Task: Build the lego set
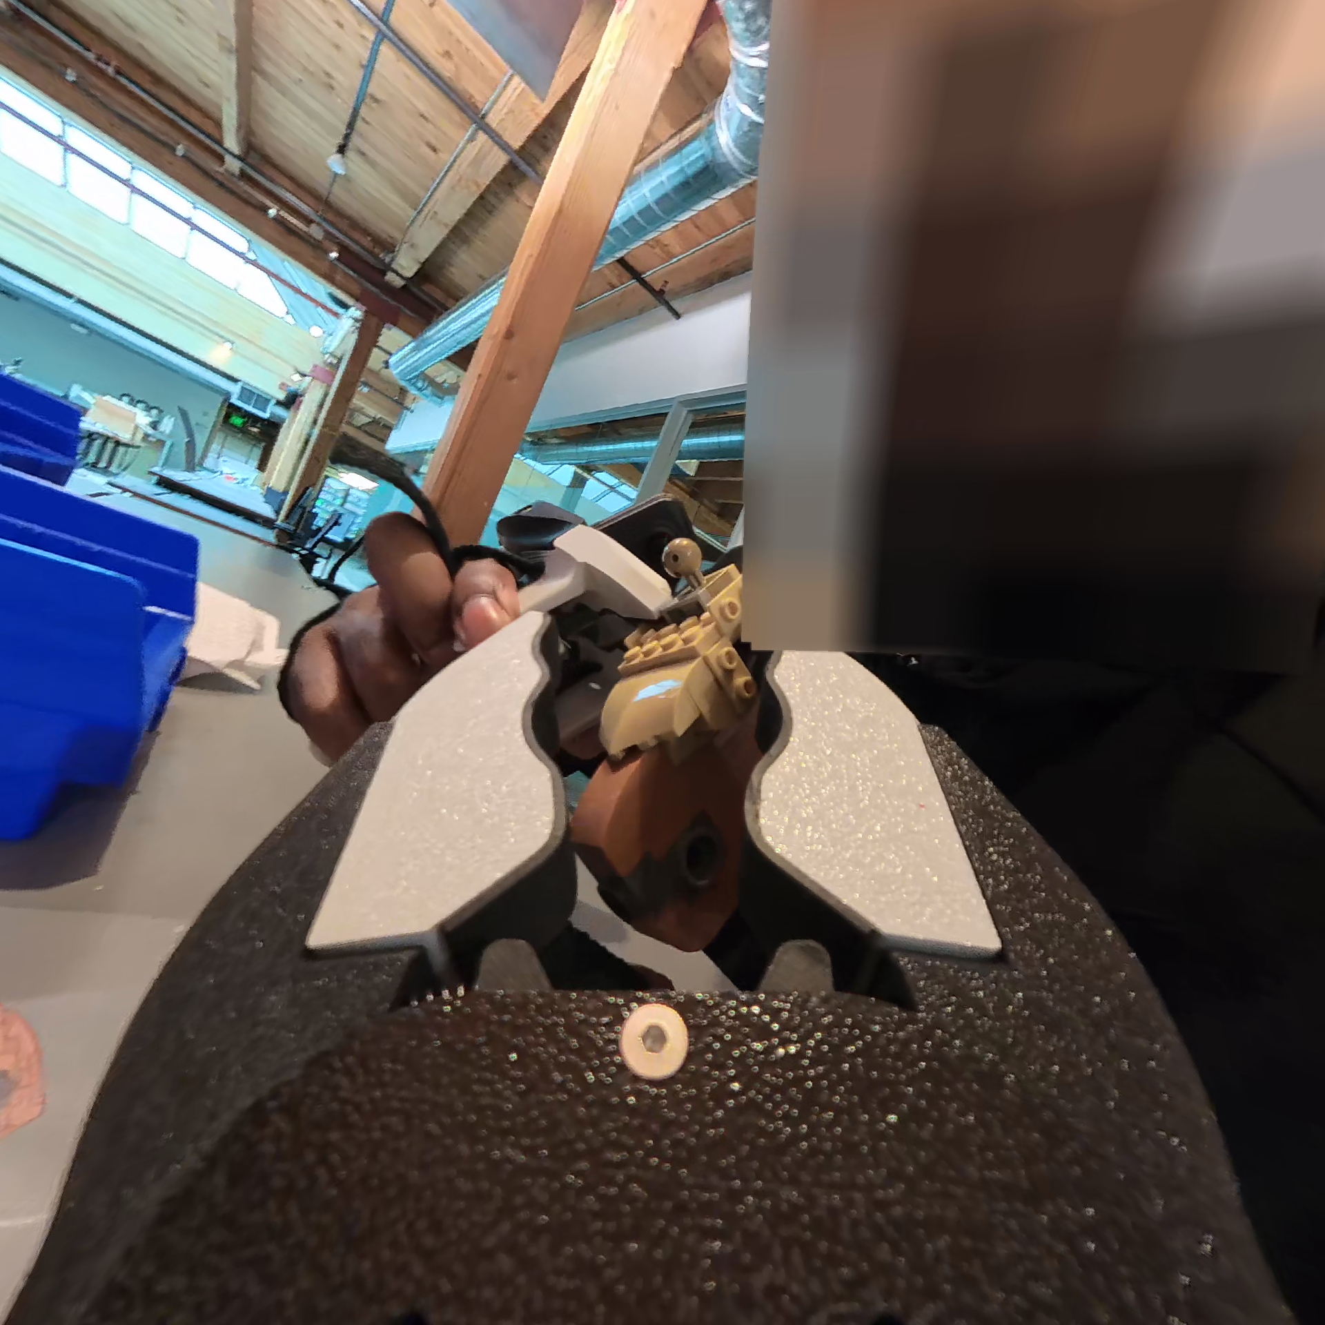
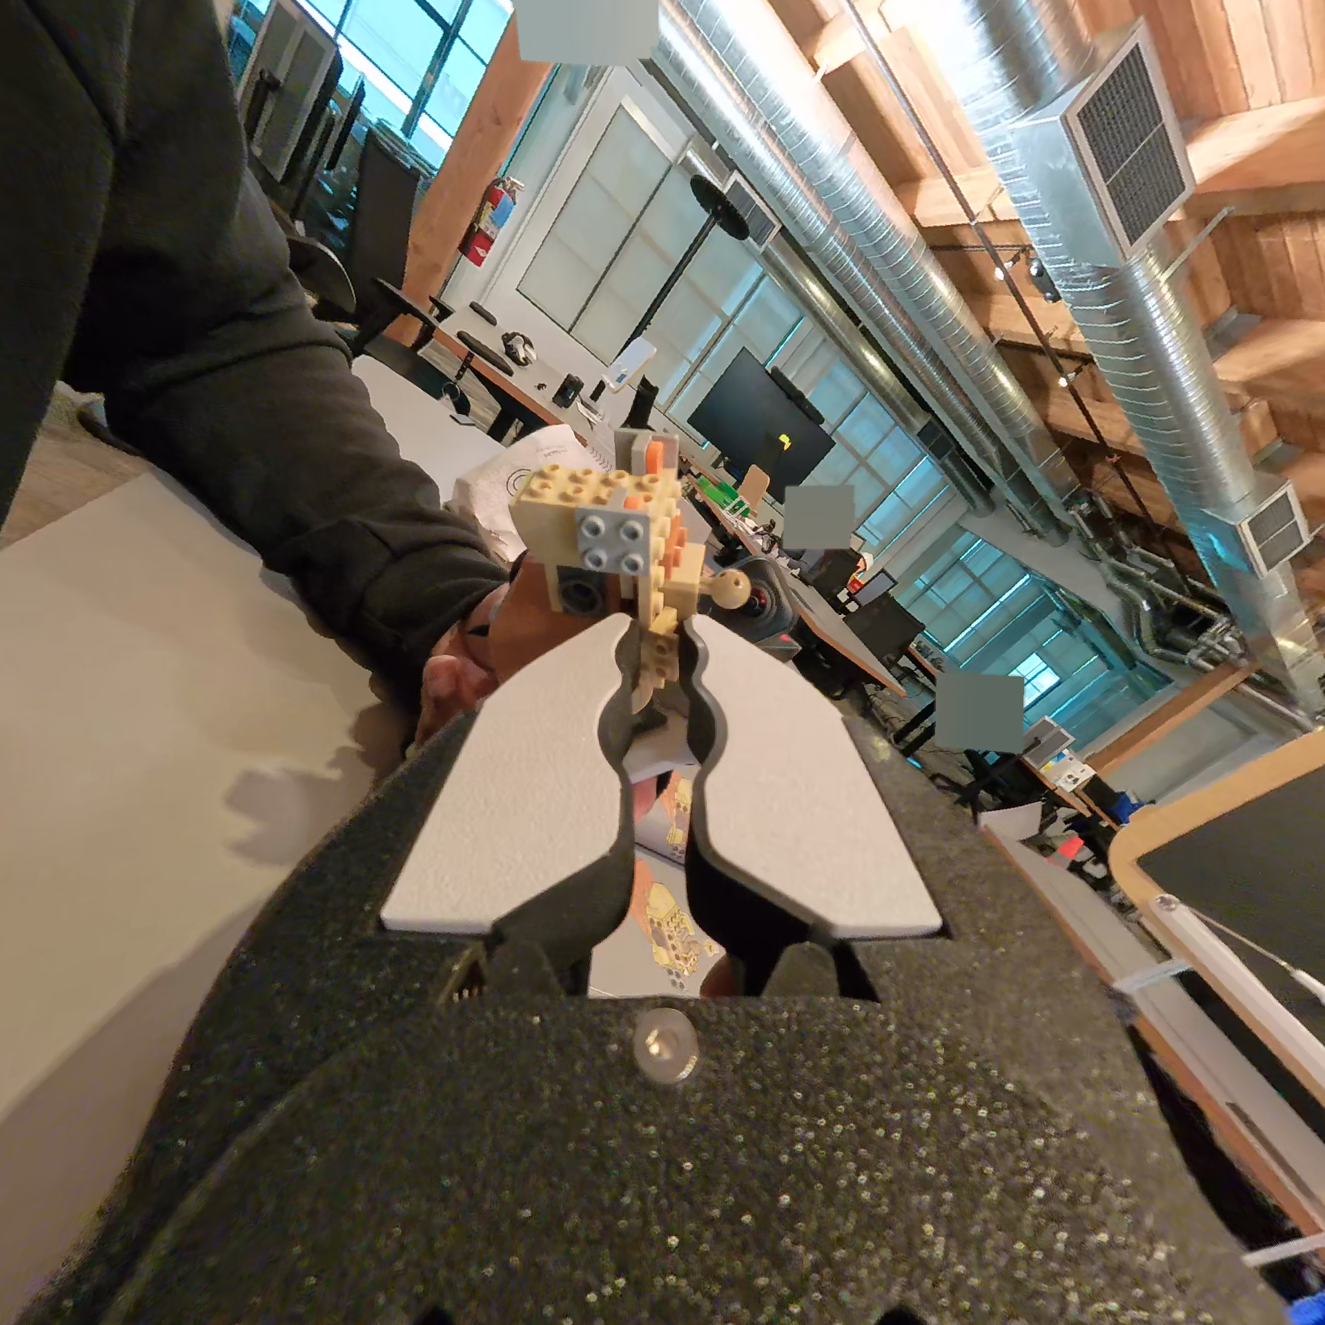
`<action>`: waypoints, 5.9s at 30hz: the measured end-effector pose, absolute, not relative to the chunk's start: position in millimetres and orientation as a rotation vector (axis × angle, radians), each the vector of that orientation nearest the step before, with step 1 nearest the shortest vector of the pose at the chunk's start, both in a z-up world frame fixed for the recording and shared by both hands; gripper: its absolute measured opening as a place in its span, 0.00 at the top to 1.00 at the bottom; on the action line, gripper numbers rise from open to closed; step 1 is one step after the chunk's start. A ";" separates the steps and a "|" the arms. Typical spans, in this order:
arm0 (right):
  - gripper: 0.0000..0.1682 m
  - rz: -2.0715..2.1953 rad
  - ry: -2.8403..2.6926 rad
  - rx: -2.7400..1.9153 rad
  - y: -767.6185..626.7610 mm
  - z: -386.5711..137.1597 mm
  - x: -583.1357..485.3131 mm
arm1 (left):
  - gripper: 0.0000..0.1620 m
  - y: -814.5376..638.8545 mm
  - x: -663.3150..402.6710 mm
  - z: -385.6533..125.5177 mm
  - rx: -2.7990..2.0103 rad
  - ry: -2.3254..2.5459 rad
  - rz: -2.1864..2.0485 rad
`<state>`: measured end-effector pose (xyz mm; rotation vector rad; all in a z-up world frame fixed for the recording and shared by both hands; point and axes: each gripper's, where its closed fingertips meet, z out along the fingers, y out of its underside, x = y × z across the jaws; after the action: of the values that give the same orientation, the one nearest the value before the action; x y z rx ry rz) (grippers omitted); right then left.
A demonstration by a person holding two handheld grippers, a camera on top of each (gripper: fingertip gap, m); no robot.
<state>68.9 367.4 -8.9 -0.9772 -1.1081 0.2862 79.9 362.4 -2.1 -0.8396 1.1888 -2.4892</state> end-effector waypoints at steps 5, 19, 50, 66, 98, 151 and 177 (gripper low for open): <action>0.94 0.329 -1.081 -1.003 369.5 -9.5 71.8 | 0.66 366.0 82.3 -2.9 -0.892 1.162 -2.483; 0.94 0.252 -1.069 -0.962 367.5 -5.9 69.1 | 0.75 358.5 74.2 1.7 -0.796 1.117 -2.618; 0.87 0.261 -1.035 -0.995 372.1 -7.7 72.4 | 0.81 356.2 63.2 0.7 -0.617 1.268 -2.283; 0.85 0.674 -1.008 -1.328 370.0 -44.4 82.5 | 0.81 366.7 76.3 -16.7 -0.585 1.441 -1.570; 0.80 0.578 -0.806 -1.273 367.1 -36.8 86.2 | 0.81 368.1 88.0 -14.8 -0.508 1.367 -1.114; 0.87 0.555 -0.792 -1.298 369.4 -43.8 81.7 | 0.81 356.1 98.1 -17.1 -0.522 1.420 -1.065; 0.87 0.521 -0.783 -1.353 369.2 -45.9 82.6 | 0.81 351.6 100.2 -20.8 -0.476 1.442 -0.970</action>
<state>82.6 369.2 -45.9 -1.3530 -0.7827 0.5215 100.2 351.6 -20.8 -0.4763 1.4422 -0.9700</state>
